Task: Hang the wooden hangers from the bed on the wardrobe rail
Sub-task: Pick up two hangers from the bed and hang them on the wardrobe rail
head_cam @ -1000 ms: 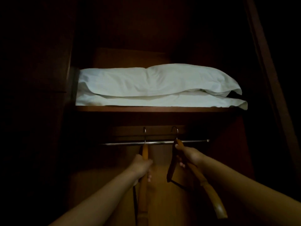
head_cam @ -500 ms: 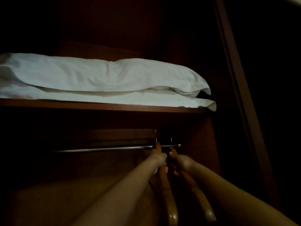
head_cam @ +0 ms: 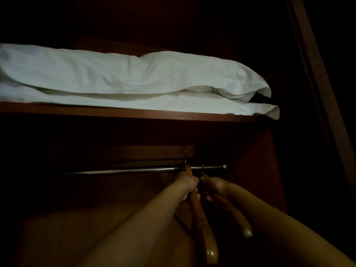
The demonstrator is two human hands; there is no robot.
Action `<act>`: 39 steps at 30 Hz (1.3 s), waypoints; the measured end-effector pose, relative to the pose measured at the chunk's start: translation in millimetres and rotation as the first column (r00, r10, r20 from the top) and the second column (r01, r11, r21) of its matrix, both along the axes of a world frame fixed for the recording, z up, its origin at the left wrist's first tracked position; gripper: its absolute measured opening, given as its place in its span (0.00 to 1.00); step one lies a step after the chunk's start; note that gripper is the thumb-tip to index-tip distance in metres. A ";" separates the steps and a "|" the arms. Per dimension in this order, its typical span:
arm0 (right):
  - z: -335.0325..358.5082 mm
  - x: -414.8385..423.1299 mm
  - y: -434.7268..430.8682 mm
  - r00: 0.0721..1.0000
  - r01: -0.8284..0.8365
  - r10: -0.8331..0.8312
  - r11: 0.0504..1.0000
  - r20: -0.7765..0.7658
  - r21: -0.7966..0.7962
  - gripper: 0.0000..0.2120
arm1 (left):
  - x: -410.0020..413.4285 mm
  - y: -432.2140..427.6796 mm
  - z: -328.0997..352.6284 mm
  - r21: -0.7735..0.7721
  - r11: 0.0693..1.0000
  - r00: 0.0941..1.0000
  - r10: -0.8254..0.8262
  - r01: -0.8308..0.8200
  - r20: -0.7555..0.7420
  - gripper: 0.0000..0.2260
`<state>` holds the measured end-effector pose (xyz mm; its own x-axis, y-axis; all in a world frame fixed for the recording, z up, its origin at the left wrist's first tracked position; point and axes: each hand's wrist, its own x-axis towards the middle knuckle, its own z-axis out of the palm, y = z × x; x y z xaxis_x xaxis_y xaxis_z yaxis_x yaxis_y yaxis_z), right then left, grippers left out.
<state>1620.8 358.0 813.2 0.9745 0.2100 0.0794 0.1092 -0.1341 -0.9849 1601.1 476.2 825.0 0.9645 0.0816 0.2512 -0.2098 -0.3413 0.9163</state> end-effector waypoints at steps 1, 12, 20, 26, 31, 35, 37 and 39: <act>-3.9 0.4 -1.3 1.000 0.008 -0.008 1.000 -0.004 -0.013 0.13 | 1.3 0.6 -1.3 0.004 1.000 1.000 0.003 -0.003 -0.007 0.20; -11.4 -5.1 -17.2 0.999 -0.041 0.042 0.998 0.023 -0.051 0.23 | 33.5 -31.5 -15.8 -0.001 1.000 1.000 0.018 -0.018 -0.012 0.20; -15.9 0.7 -18.5 0.998 0.051 -0.052 0.998 -0.021 -0.023 0.22 | 40.2 -32.0 -28.9 0.045 0.998 0.999 0.049 -0.049 -0.004 0.21; -20.3 -1.0 -25.0 0.999 0.018 -0.019 0.999 -0.035 -0.028 0.23 | 32.6 -31.9 -43.1 0.065 0.997 0.997 0.042 -0.037 -0.070 0.22; -29.4 -1.4 -31.1 0.994 -0.009 0.009 1.000 -0.108 0.007 0.25 | 16.6 -32.1 -36.6 0.057 0.998 0.993 0.017 -0.010 -0.116 0.22; -37.8 -20.5 -29.9 0.995 -0.006 0.006 1.000 -0.095 -0.002 0.21 | -5.6 -32.7 -34.8 0.085 0.996 0.984 0.018 -0.004 -0.175 0.25; -41.2 -40.7 -25.9 0.997 0.038 -0.041 0.998 -0.069 -0.054 0.18 | -20.8 -33.7 -36.8 0.112 0.994 0.991 0.021 -0.006 -0.133 0.24; -42.7 -64.7 -23.3 0.988 0.157 -0.157 0.981 0.013 -0.113 0.16 | -38.4 -33.6 -37.2 0.158 0.987 0.999 0.034 -0.032 -0.012 0.18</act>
